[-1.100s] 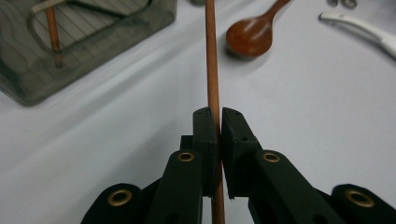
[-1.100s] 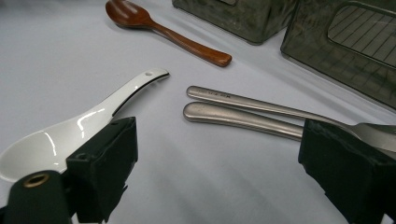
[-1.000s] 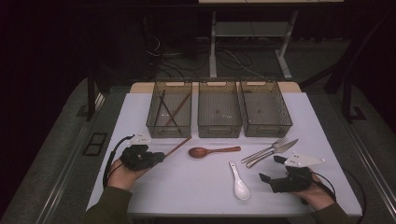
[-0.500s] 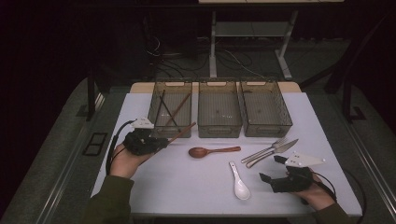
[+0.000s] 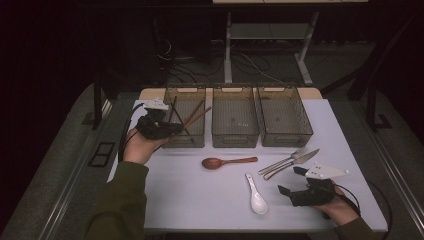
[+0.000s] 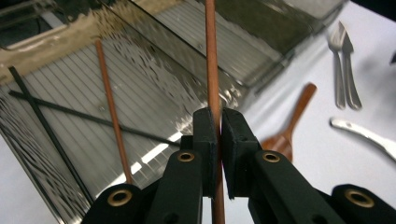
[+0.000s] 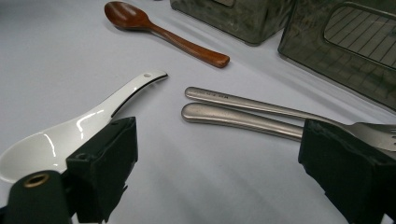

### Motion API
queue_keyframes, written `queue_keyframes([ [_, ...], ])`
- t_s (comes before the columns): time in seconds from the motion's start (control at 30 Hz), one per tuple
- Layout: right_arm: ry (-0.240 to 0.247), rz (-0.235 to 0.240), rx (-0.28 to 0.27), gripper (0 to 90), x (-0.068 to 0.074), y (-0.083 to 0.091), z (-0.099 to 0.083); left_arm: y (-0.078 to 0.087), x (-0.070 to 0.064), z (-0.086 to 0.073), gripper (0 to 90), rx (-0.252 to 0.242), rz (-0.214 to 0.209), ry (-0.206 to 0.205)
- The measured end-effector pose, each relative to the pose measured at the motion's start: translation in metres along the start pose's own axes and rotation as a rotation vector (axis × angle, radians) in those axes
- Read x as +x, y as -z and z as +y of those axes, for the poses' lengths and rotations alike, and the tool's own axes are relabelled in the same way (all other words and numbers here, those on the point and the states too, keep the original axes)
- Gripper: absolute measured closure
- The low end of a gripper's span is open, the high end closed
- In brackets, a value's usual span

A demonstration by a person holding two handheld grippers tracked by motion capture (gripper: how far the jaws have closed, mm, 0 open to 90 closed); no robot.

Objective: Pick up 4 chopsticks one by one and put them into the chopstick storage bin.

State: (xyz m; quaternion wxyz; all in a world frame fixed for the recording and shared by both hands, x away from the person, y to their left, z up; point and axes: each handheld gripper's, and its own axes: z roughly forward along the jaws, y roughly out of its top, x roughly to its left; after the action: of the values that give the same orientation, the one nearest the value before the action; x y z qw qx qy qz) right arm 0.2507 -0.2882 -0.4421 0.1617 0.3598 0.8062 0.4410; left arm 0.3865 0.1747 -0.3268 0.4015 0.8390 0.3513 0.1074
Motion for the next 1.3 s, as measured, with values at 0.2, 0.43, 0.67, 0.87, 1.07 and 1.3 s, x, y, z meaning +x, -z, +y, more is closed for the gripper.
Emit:
queue_keyframes([
  [0.2,-0.003,0.001,-0.006,12.1,0.000,0.001,0.000,-0.012,0.016,0.016,84.4,-0.016,0.030,0.026],
  [0.43,-0.006,0.000,-0.008,12.0,0.000,0.001,0.000,-0.031,0.035,0.035,84.4,-0.045,0.071,0.073],
  [0.67,-0.011,0.002,-0.016,12.0,-0.001,0.003,0.000,-0.049,0.053,0.047,84.4,-0.096,0.139,0.129],
  [0.87,-0.013,0.006,-0.016,12.1,-0.002,0.004,0.000,-0.069,0.069,0.045,84.4,-0.109,0.188,0.190],
  [1.07,-0.016,0.011,-0.017,12.0,-0.002,0.004,0.000,-0.087,0.079,0.038,84.4,-0.070,0.226,0.242],
  [1.3,-0.019,0.010,-0.022,12.1,-0.003,0.004,0.000,-0.101,0.083,0.031,72.2,0.001,0.285,0.289],
])
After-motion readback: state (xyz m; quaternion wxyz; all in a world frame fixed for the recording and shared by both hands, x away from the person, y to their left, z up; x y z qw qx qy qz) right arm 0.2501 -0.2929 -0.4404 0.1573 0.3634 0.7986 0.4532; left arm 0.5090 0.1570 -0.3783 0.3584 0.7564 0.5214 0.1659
